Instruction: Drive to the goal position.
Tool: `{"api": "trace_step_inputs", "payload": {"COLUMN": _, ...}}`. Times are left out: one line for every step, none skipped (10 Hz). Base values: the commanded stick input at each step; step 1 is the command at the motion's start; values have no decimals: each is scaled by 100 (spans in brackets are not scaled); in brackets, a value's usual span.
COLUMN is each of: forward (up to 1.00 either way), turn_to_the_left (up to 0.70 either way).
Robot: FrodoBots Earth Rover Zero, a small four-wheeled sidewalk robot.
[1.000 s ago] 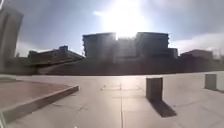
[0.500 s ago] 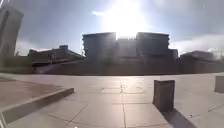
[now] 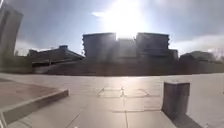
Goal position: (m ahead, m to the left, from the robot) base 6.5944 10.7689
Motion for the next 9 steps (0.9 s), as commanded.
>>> {"api": "trace_step_inputs", "payload": {"forward": 85, "turn_to_the_left": 0}}
{"api": "trace_step_inputs", "payload": {"forward": 85, "turn_to_the_left": 0}}
{"api": "trace_step_inputs", "payload": {"forward": 85, "turn_to_the_left": 0}}
{"api": "trace_step_inputs", "payload": {"forward": 85, "turn_to_the_left": 0}}
{"api": "trace_step_inputs", "payload": {"forward": 85, "turn_to_the_left": 0}}
{"api": "trace_step_inputs", "payload": {"forward": 85, "turn_to_the_left": 0}}
{"api": "trace_step_inputs", "payload": {"forward": 85, "turn_to_the_left": 0}}
{"api": "trace_step_inputs", "payload": {"forward": 85, "turn_to_the_left": 0}}
{"api": "trace_step_inputs", "payload": {"forward": 85, "turn_to_the_left": 0}}
